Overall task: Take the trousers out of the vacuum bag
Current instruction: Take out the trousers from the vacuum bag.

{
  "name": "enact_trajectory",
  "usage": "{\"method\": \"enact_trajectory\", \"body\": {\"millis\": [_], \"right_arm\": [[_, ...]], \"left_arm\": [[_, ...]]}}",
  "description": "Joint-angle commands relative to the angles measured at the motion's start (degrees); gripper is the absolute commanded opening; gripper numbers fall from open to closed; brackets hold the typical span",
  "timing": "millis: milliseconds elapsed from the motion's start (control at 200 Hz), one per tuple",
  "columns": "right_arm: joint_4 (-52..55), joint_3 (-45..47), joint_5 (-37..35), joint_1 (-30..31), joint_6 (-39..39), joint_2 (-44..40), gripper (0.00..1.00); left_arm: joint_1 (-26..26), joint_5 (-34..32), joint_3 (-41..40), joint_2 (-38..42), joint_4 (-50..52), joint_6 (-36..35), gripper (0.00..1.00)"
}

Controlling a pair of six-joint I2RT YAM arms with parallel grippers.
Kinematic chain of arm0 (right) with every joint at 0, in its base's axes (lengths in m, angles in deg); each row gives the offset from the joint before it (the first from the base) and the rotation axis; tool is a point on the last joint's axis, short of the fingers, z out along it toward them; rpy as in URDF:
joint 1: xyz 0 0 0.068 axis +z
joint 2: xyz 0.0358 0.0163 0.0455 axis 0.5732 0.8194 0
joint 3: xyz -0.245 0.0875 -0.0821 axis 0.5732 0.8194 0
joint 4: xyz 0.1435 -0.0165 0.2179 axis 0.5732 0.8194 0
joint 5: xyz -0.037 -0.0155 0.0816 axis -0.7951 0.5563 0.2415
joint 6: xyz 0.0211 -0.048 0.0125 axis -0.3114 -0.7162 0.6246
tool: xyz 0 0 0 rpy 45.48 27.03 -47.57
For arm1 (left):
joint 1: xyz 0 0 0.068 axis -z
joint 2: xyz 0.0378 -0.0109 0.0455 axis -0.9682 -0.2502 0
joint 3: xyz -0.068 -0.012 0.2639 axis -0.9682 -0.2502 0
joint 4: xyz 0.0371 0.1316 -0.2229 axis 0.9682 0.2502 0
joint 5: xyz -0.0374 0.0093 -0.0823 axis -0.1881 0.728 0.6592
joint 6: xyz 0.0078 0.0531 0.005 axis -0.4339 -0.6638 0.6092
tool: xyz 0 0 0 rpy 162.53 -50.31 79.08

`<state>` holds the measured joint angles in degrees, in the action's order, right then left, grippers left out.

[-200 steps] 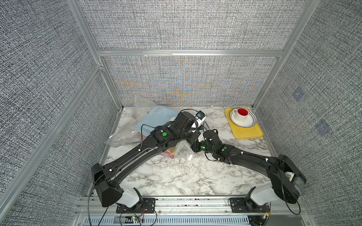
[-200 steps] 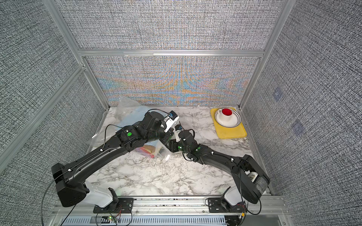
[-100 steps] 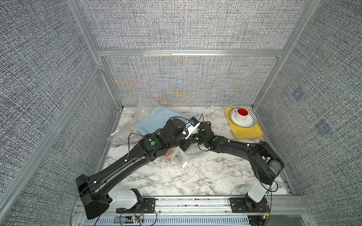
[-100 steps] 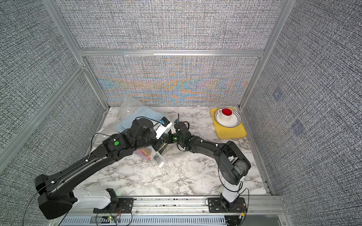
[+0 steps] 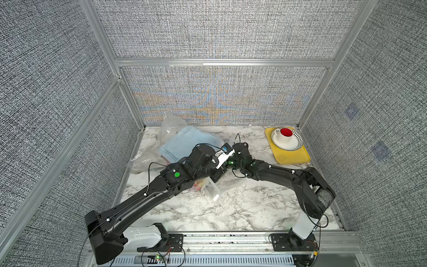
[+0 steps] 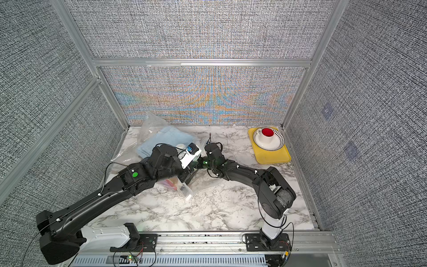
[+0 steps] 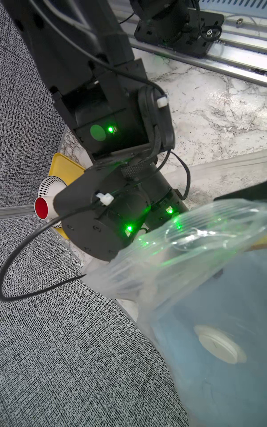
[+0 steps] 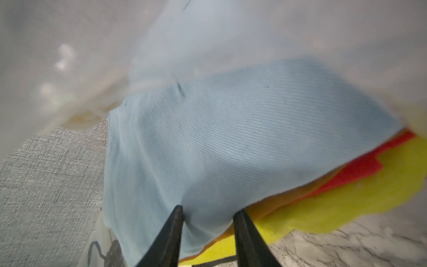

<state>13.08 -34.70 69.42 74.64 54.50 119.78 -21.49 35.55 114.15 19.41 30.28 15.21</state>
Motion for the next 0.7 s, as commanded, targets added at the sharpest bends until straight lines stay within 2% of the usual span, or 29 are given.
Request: {"method": "enact_trajectory", "body": {"millis": [0,55,165,265,586,646,696], "right_arm": [[-3.66,-0.74,0.72,0.23,0.08,0.46,0.31],[-3.21,-0.63,0.57,0.19,0.25,0.48,0.33],[-2.78,0.23,0.09,0.24,1.06,0.17,0.55],[-4.19,0.99,0.51,0.22,2.4,0.53,0.65],[-8.0,-1.59,3.48,0.23,4.93,4.87,0.66],[-8.36,-2.46,4.17,0.11,4.95,5.77,0.62],[-8.6,-3.08,4.8,0.14,4.91,6.25,0.56]], "left_arm": [[0.21,2.81,-0.16,0.79,-4.45,-1.42,0.0],[0.21,2.55,-0.36,1.02,-4.45,-1.6,0.0],[0.21,1.78,-0.53,1.3,-4.36,-1.81,0.0],[0.21,0.97,-0.64,1.68,-4.45,-1.86,0.0],[0.2,1.23,0.06,1.46,-4.1,-2.01,0.0],[0.21,1.15,-0.11,1.39,-4.18,-1.64,0.0],[0.2,0.96,-0.37,1.4,-4.18,-1.43,0.0]]}}
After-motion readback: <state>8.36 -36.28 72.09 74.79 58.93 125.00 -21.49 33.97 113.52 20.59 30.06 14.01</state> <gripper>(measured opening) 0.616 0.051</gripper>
